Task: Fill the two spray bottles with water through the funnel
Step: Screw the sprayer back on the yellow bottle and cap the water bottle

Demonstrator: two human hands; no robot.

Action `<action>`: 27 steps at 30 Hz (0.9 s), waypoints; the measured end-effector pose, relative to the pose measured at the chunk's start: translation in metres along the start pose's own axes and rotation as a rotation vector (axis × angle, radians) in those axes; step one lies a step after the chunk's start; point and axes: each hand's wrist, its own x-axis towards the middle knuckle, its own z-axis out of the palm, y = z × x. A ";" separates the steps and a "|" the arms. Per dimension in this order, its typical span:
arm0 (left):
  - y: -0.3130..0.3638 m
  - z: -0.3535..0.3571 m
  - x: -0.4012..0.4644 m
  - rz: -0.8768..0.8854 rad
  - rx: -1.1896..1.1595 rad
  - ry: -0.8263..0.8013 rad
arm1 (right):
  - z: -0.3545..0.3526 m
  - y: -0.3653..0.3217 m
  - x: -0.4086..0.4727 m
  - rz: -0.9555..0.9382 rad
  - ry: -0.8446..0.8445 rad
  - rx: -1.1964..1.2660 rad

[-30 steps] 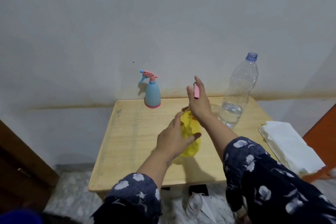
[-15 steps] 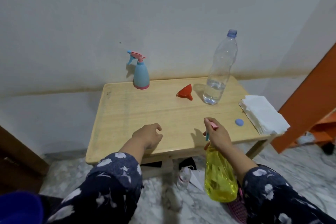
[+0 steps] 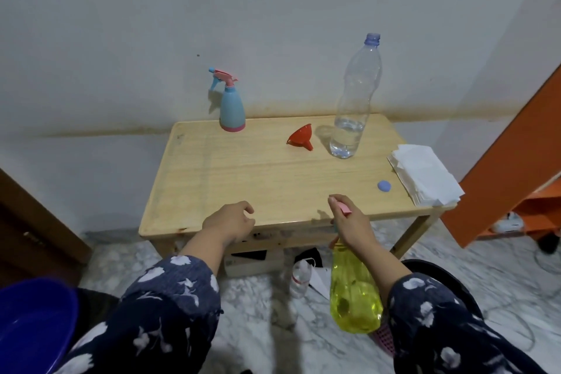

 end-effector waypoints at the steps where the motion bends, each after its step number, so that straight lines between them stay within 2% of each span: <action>1: -0.002 0.000 -0.004 -0.007 -0.008 0.002 | 0.004 -0.003 -0.005 -0.008 -0.017 0.019; 6: -0.018 -0.003 -0.024 -0.040 -0.029 0.033 | 0.025 -0.019 -0.027 -0.020 -0.139 0.101; 11: -0.032 -0.006 -0.039 -0.093 -0.043 0.047 | 0.048 -0.043 -0.038 -0.154 -0.271 0.044; 13: -0.033 -0.008 -0.044 -0.103 -0.057 0.049 | 0.053 -0.051 -0.044 -0.131 -0.297 0.109; 23: -0.009 -0.016 -0.060 -0.046 -0.100 0.092 | 0.041 -0.079 -0.035 -0.200 -0.253 0.233; 27: 0.017 -0.017 -0.059 0.051 -0.266 0.081 | 0.027 -0.111 -0.023 -0.259 -0.178 0.396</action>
